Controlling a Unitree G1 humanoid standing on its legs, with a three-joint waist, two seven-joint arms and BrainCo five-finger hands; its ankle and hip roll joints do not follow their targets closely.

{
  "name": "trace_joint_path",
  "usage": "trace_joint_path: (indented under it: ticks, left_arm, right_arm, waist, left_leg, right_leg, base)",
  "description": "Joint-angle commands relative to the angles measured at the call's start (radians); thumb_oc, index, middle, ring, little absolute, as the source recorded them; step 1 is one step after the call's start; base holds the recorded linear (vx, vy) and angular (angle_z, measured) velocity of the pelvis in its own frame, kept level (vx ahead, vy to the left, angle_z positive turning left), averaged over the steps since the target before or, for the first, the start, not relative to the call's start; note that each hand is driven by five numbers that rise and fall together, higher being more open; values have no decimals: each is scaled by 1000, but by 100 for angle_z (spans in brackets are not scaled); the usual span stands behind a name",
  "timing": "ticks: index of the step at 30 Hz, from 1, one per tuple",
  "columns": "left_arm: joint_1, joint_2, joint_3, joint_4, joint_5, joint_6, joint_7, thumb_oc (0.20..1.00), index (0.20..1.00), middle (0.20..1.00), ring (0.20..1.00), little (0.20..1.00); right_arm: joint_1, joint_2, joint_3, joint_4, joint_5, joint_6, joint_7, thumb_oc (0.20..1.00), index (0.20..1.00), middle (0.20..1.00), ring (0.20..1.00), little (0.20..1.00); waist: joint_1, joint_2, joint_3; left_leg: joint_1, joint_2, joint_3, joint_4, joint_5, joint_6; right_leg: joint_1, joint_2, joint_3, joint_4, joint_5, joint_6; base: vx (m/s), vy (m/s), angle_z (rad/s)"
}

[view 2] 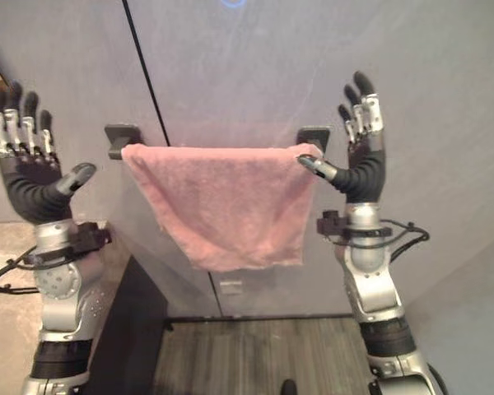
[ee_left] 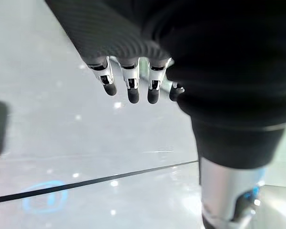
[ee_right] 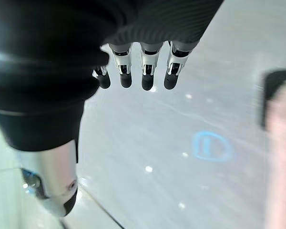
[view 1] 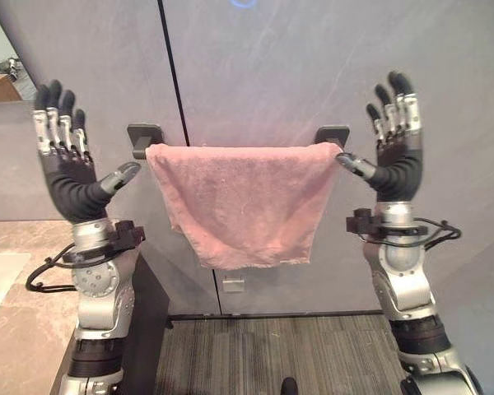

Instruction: Put brush and paste in cup on sink, flatten towel.

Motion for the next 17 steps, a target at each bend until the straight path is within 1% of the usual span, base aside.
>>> trace_joint_path:
  ticks: [1,5,9,10,11,12,13,14,16,17]
  left_arm:
    - [43,47,55,-33,52,-35,12,1000,1000,1000,1000,1000]
    - [125,29,80,7,77,-21,35,1000,1000,1000,1000,1000]
    - [183,-6,79,90,47,-4,41,1000,1000,1000,1000,1000]
    - [197,-21,65,151,15,4,42,1000,1000,1000,1000,1000]
    - [219,-44,40,257,-39,35,26,1000,1000,1000,1000,1000]
    - [218,-43,40,262,-42,32,22,1000,1000,1000,1000,1000]
    - [230,-65,11,349,-99,63,11,1000,1000,1000,1000,1000]
    - [240,-72,-6,394,-132,88,-12,1000,1000,1000,1000,1000]
    - [250,-75,-30,510,-106,110,-26,1000,1000,1000,1000,1000]
    - [254,-82,-39,544,-126,120,-38,1000,1000,1000,1000,1000]
  right_arm:
    - [48,18,-92,-62,-13,-52,-25,1000,1000,1000,1000,1000]
    - [140,17,-129,-13,-14,-44,-31,1000,1000,1000,1000,1000]
    - [207,24,-147,63,-14,-35,-46,1000,1000,1000,1000,1000]
    - [227,40,-143,110,17,-34,-46,1000,1000,1000,1000,1000]
    - [261,46,-143,186,19,-17,-56,1000,1000,1000,1000,1000]
    - [261,44,-143,189,20,-20,-56,1000,1000,1000,1000,1000]
    - [282,49,-128,249,42,-9,-45,1000,1000,1000,1000,1000]
    - [296,49,-120,287,50,5,-35,1000,1000,1000,1000,1000]
    - [317,30,-81,446,3,46,-33,1000,1000,1000,1000,1000]
    - [327,36,-83,474,21,57,-31,1000,1000,1000,1000,1000]
  waist:
    - [-9,-21,-16]
    - [-11,-22,-11]
    - [-12,-21,-6]
    - [-13,-21,-3]
    - [-15,-21,4]
    - [-15,-21,3]
    - [-17,-19,10]
    - [-19,-18,14]
    - [-21,-17,20]
    - [-23,-17,20]
  left_leg:
    - [-6,37,-26,4,13,-20]
    - [-7,36,-28,4,15,-18]
    - [-9,36,-27,4,19,-16]
    - [-11,36,-26,4,21,-15]
    - [-14,36,-26,4,24,-13]
    - [-14,36,-26,4,24,-13]
    - [-14,35,-26,4,27,-12]
    - [-17,35,-25,4,30,-11]
    - [-19,33,-27,4,33,-11]
    - [-22,33,-29,4,35,-11]
  right_leg:
    - [121,-92,34,7,-90,94]
    - [120,-92,35,7,-88,93]
    - [117,-91,35,7,-87,92]
    - [116,-90,35,7,-86,91]
    - [114,-91,35,7,-83,91]
    - [114,-91,35,7,-83,91]
    - [115,-92,34,7,-80,90]
    - [112,-92,33,7,-78,90]
    - [113,-93,32,7,-76,91]
    - [112,-92,31,7,-76,91]
  base:
    - [0,0,0]
    - [0,0,0]
    - [0,0,0]
    - [0,0,0]
    - [0,0,0]
    - [-31,0,1]
    - [-35,5,0]
    - [-44,5,0]
    - [0,0,0]
    - [0,0,0]
